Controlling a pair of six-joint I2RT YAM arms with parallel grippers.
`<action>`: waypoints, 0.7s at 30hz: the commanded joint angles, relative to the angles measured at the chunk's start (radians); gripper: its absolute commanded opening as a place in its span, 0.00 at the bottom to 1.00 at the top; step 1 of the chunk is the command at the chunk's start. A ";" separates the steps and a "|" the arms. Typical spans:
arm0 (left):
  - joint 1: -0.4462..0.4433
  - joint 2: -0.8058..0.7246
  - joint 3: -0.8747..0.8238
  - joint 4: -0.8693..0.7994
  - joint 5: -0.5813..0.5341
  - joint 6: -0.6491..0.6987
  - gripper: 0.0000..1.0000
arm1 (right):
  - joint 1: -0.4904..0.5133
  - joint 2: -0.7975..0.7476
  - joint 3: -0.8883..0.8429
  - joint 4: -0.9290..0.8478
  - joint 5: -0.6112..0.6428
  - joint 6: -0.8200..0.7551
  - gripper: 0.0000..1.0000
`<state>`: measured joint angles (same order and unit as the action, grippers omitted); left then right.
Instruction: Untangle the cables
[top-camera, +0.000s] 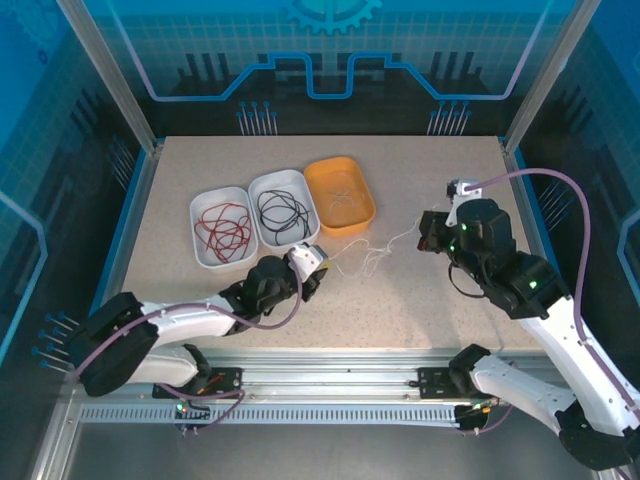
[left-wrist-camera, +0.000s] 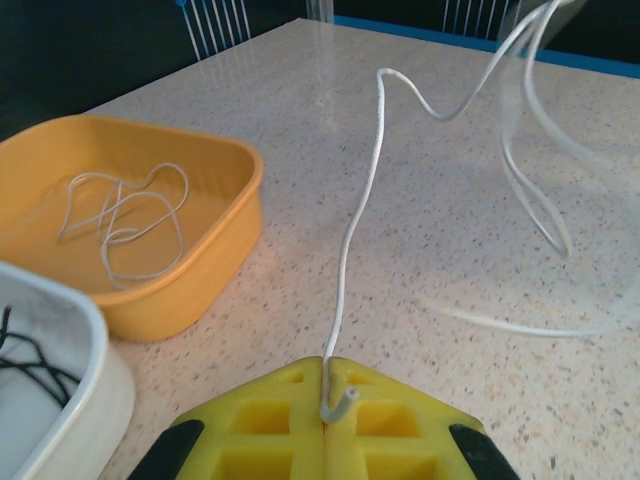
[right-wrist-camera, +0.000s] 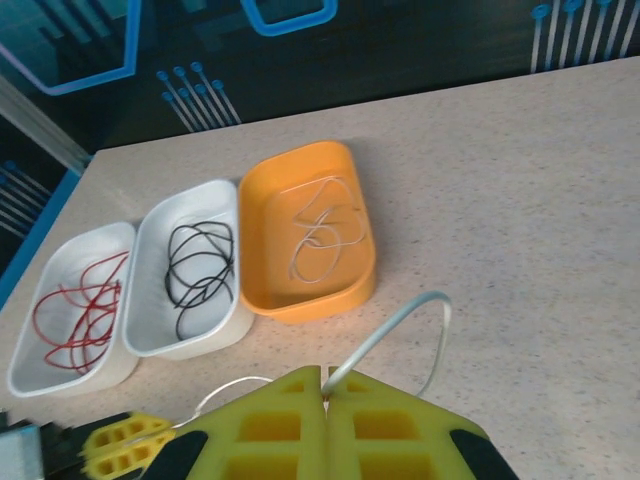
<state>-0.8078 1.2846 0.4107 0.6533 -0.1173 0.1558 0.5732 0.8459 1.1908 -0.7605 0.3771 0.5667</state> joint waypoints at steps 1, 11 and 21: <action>0.006 -0.076 -0.033 -0.075 -0.064 -0.023 0.00 | -0.026 -0.031 -0.001 -0.052 0.093 -0.016 0.00; 0.007 -0.262 -0.062 -0.253 -0.116 -0.001 0.00 | -0.098 -0.062 -0.004 -0.107 0.144 -0.034 0.00; 0.010 -0.397 -0.084 -0.365 -0.163 -0.019 0.00 | -0.207 -0.007 -0.040 -0.194 0.170 -0.022 0.00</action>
<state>-0.8066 0.9169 0.3382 0.3405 -0.2436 0.1562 0.4019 0.8120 1.1755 -0.9062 0.5274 0.5442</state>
